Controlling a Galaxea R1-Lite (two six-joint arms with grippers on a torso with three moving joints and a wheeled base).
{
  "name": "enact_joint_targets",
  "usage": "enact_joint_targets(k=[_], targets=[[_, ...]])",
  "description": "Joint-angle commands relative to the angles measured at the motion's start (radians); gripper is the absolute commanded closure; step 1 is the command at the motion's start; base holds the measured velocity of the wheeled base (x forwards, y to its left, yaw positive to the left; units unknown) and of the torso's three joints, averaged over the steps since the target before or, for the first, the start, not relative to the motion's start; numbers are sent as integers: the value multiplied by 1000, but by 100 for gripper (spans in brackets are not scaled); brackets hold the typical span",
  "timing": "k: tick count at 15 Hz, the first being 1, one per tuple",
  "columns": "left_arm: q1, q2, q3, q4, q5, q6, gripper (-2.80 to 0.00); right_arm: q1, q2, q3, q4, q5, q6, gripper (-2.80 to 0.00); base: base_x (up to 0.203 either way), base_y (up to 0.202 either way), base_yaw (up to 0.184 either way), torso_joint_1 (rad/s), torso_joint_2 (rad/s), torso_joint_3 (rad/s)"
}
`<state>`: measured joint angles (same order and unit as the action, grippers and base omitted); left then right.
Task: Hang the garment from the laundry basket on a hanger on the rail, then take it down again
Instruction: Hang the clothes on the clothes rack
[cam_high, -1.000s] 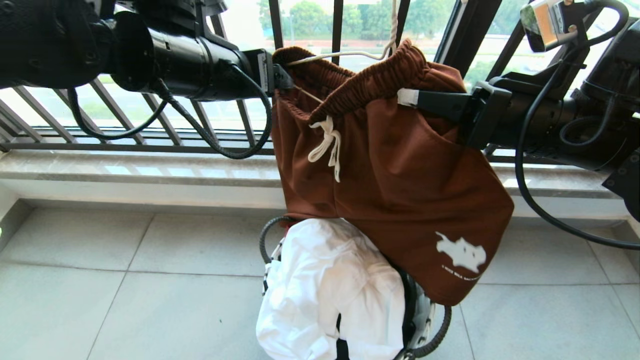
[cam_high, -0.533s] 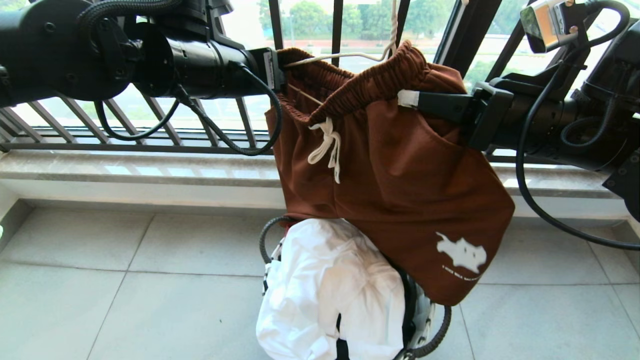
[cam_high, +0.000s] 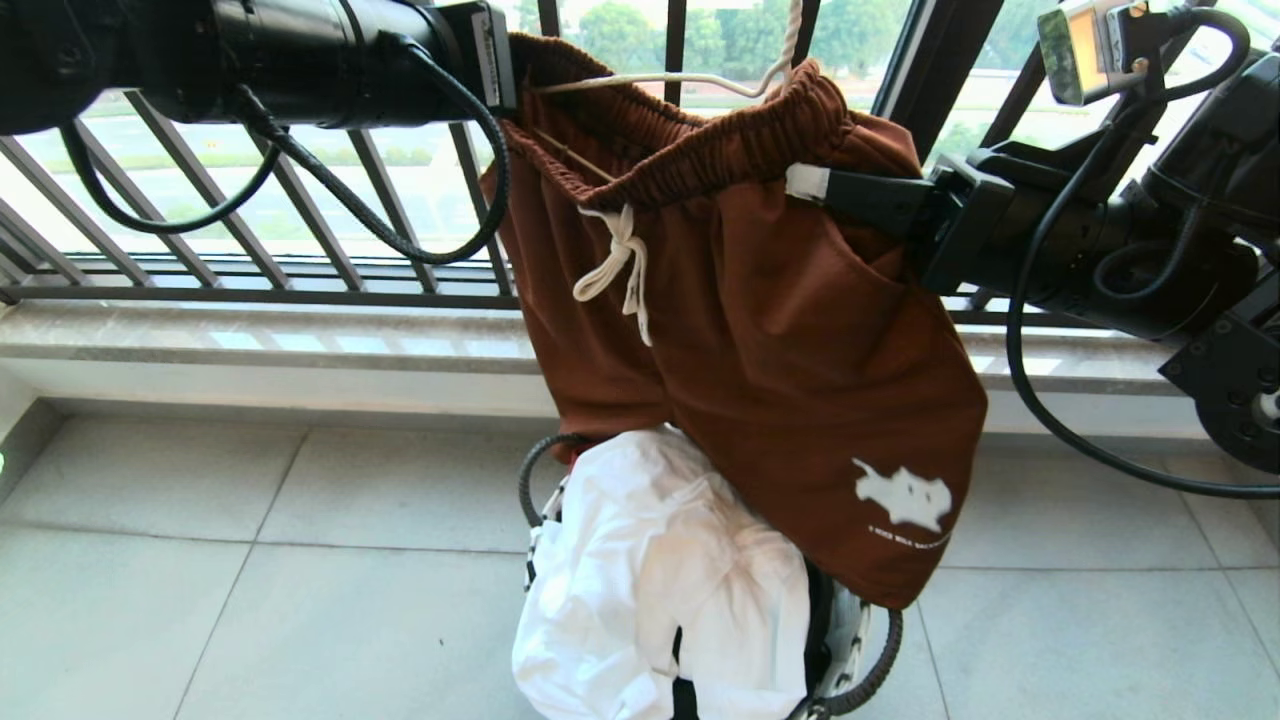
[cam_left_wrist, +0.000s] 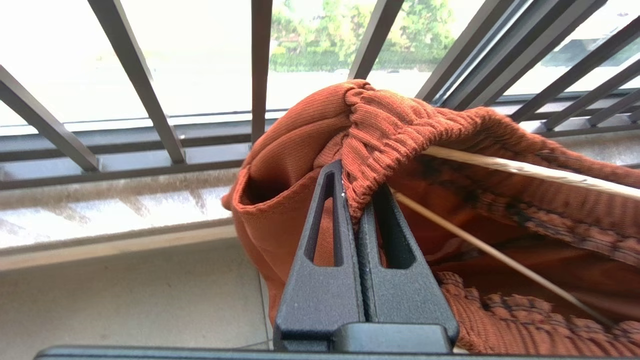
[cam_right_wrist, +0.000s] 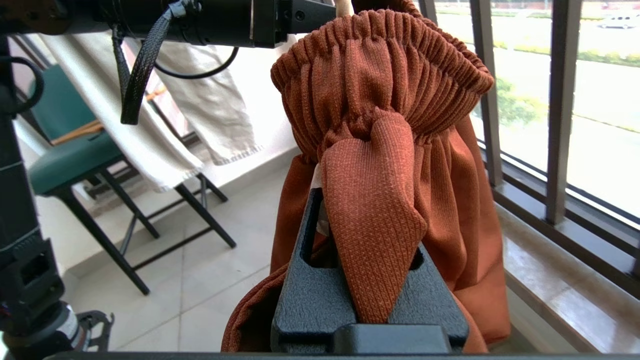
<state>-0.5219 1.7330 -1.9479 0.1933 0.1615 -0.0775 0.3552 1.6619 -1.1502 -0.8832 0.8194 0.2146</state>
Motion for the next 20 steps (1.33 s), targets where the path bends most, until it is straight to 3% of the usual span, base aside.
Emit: enact_joint_targets(k=[1, 5, 9, 14, 17, 20], targets=[[-10, -37, -8, -3, 1, 8, 0, 16, 39, 12, -68, 16, 35, 0, 0, 0, 0, 0, 0, 0], [-109, -67, -10, -2, 10, 15, 0, 42, 63, 76, -219, 41, 39, 0, 0, 0, 0, 0, 0, 0], [-255, -62, -18, -3, 154, 55, 0, 61, 63, 92, -229, 41, 35, 0, 0, 0, 0, 0, 0, 0], [-402, -67, -19, 33, 226, 52, 0, 61, 61, 92, -229, 40, 40, 0, 0, 0, 0, 0, 0, 0], [-461, -80, -19, 118, 231, 36, 0, 61, 59, 90, -230, 40, 42, 0, 0, 0, 0, 0, 0, 0], [-468, -76, -19, 121, 257, 27, 0, 61, 53, 90, -230, 40, 45, 0, 0, 0, 0, 0, 0, 0]])
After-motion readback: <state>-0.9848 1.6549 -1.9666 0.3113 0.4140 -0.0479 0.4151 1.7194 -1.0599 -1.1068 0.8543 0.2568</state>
